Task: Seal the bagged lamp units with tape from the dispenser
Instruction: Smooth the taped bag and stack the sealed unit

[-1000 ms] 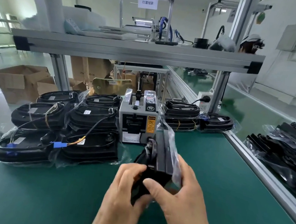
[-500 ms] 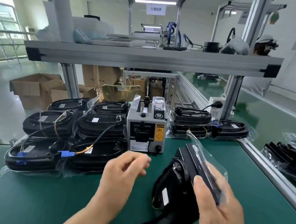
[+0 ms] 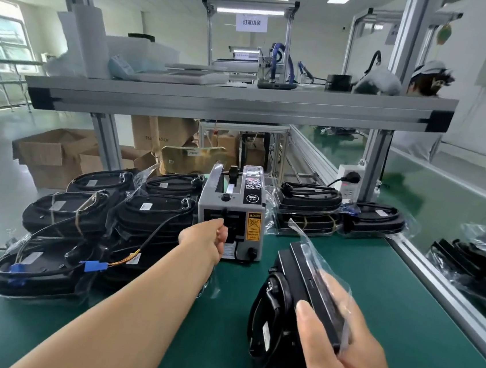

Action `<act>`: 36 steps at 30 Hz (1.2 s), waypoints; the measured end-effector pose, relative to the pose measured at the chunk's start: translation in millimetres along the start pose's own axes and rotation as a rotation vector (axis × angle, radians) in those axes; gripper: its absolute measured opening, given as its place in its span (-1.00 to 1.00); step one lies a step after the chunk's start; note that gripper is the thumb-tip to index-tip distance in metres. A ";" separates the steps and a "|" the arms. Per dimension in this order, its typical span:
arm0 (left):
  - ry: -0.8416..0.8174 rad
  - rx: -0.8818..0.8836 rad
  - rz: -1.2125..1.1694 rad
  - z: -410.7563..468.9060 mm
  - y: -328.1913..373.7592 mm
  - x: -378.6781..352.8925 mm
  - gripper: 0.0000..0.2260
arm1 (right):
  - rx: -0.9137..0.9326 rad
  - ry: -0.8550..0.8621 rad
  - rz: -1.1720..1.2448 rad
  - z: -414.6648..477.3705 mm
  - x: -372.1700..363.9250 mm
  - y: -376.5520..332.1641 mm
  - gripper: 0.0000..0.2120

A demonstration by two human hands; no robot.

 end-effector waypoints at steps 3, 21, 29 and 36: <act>0.025 0.006 -0.058 5.0 1.0 -4.9 -0.96 | 0.004 -0.017 0.030 -1.2 0.1 -1.9 -0.57; -0.788 -0.441 0.620 -223.4 3.8 0.5 -0.85 | 0.033 -0.055 -0.004 -9.2 -6.7 -12.1 -0.62; -0.694 -0.495 0.781 -211.2 8.5 -4.2 -0.90 | 0.050 -0.067 0.006 -12.9 -11.6 -10.9 -0.60; -0.662 -0.517 0.769 -207.1 8.0 -1.9 -0.91 | 0.069 -0.091 0.022 -16.4 -16.2 -12.4 -0.60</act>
Point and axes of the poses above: each hand's wrist, its own z-axis towards the middle knuckle, its own x-axis out of the back of the hand, y = z × x, the point moved 6 cm from there along z, towards the middle knuckle, and after that the axes turned 1 degree about -x, right-handed, at the moved point
